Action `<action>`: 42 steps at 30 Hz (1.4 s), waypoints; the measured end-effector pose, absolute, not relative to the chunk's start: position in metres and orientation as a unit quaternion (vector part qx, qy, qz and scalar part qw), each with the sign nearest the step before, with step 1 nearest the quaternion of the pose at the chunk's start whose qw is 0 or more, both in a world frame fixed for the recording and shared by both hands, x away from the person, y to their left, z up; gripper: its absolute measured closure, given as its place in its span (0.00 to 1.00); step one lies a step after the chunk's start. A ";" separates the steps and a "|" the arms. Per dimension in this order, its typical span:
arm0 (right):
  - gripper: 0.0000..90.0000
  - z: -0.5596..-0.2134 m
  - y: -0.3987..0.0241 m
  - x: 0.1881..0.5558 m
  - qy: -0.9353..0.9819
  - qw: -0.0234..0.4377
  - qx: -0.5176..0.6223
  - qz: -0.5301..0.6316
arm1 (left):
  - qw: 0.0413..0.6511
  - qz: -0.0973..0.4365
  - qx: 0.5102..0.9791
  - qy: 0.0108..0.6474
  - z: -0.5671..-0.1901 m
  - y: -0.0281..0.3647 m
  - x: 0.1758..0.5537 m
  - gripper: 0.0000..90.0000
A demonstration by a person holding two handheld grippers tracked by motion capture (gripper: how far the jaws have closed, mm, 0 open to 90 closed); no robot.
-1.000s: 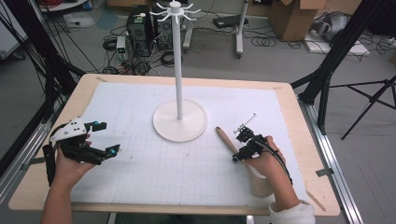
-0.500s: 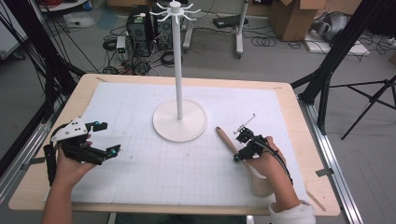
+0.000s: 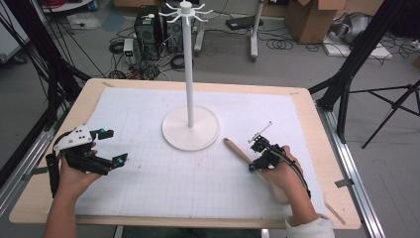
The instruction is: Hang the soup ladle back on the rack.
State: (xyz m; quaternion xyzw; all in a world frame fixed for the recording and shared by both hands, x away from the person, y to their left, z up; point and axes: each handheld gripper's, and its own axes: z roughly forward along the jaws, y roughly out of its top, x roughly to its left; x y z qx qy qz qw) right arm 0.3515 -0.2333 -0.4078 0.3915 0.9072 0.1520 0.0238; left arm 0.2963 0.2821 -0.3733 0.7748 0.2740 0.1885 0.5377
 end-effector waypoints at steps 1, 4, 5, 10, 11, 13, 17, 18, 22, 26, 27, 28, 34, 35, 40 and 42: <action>0.86 -0.408 -0.233 0.351 0.907 0.024 0.391 0.152 | 0.538 0.189 0.774 0.274 -0.373 0.282 0.296 0.02; 0.86 -0.406 -0.234 0.349 0.907 0.049 0.392 0.146 | 0.539 0.189 0.774 0.274 -0.373 0.283 0.297 0.02; 0.86 -0.404 -0.236 0.348 0.905 0.050 0.394 0.153 | 0.539 0.189 0.774 0.274 -0.373 0.283 0.296 0.02; 0.86 -0.389 -0.251 0.342 0.889 0.050 0.403 0.212 | 0.538 0.189 0.774 0.274 -0.373 0.283 0.296 0.02; 0.86 -0.389 -0.251 0.342 0.889 0.050 0.403 0.212 | 0.538 0.189 0.774 0.274 -0.373 0.283 0.296 0.02; 0.86 -0.381 -0.259 0.340 0.881 0.047 0.405 0.241 | 0.537 0.190 0.775 0.273 -0.373 0.282 0.296 0.02; 0.86 -0.372 -0.265 0.336 0.873 0.057 0.400 0.274 | 0.538 0.188 0.775 0.273 -0.373 0.282 0.296 0.02; 0.86 -0.364 -0.266 0.332 0.868 0.081 0.392 0.295 | 0.538 0.188 0.775 0.274 -0.374 0.282 0.297 0.02; 0.86 -0.349 -0.272 0.324 0.846 0.116 0.378 0.358 | 0.539 0.187 0.774 0.274 -0.374 0.282 0.297 0.02; 0.86 -0.337 -0.280 0.320 0.823 0.123 0.368 0.415 | 0.539 0.189 0.774 0.273 -0.373 0.283 0.296 0.02; 0.86 -0.334 -0.282 0.320 0.821 0.124 0.364 0.423 | 0.539 0.189 0.774 0.273 -0.373 0.283 0.296 0.02; 0.86 -0.334 -0.282 0.320 0.821 0.124 0.364 0.423 | 0.539 0.189 0.774 0.273 -0.373 0.283 0.296 0.02; 0.86 -0.323 -0.284 0.320 0.809 0.127 0.358 0.448 | 0.539 0.189 0.774 0.273 -0.373 0.283 0.296 0.02; 0.86 -0.319 -0.283 0.321 0.809 0.130 0.353 0.451 | 0.539 0.189 0.774 0.273 -0.373 0.283 0.296 0.02; 0.86 -0.308 -0.277 0.326 0.816 0.137 0.339 0.448 | 0.539 0.188 0.774 0.274 -0.374 0.283 0.297 0.02; 0.86 -0.301 -0.273 0.328 0.820 0.136 0.331 0.447 | 0.539 0.188 0.774 0.275 -0.374 0.283 0.297 0.02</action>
